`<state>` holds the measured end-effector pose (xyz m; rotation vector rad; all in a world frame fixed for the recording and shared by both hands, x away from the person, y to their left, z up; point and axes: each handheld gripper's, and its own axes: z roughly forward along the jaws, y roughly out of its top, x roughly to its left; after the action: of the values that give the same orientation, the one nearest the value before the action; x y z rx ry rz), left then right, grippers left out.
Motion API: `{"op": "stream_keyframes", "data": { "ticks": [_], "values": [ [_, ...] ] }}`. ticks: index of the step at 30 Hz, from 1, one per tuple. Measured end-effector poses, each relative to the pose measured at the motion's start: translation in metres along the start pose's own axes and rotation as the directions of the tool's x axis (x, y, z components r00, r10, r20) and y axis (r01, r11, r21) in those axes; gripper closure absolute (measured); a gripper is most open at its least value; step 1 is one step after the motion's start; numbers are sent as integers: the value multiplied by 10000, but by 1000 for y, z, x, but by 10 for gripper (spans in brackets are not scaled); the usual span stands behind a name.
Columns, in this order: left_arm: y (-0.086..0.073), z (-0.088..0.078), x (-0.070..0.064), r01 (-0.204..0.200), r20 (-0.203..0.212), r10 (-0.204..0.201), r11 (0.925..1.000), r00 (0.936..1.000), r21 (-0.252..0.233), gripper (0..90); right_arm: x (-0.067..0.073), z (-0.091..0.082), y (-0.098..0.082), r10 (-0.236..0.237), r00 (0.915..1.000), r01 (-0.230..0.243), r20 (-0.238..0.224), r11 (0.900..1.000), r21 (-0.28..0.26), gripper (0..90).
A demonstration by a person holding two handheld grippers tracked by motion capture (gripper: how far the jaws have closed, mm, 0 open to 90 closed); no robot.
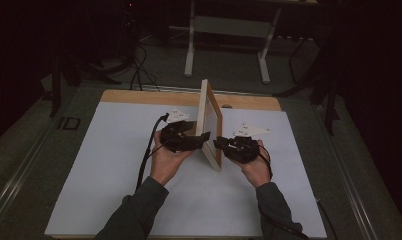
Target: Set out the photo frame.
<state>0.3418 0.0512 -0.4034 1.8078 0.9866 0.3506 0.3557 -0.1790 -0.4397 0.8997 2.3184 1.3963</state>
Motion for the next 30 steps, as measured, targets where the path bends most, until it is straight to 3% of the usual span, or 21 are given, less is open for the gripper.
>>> {"op": "stream_keyframes", "data": {
  "ticks": [4,6,12,24,30],
  "values": [
    [-2,2,-3,7,-260,-4,9999,9997,134,401,-3,-2,-2,100,9999,-99,124,9999,-75,755],
    [-3,3,-2,79,-108,-76,9997,9999,218,460,-4,-3,-3,129,9998,-128,179,9999,-65,755],
    [-3,1,-1,210,-378,-202,9996,9991,189,501,-6,-3,-5,105,9995,-104,297,9999,-42,756],
    [0,-8,16,409,-689,-381,9984,9969,394,604,-5,-1,-4,-25,9994,23,355,10000,38,757],
    [1,-14,27,561,-504,-540,9976,9973,402,656,-5,-2,-5,-26,9993,25,362,10000,17,757]
  ]
}}
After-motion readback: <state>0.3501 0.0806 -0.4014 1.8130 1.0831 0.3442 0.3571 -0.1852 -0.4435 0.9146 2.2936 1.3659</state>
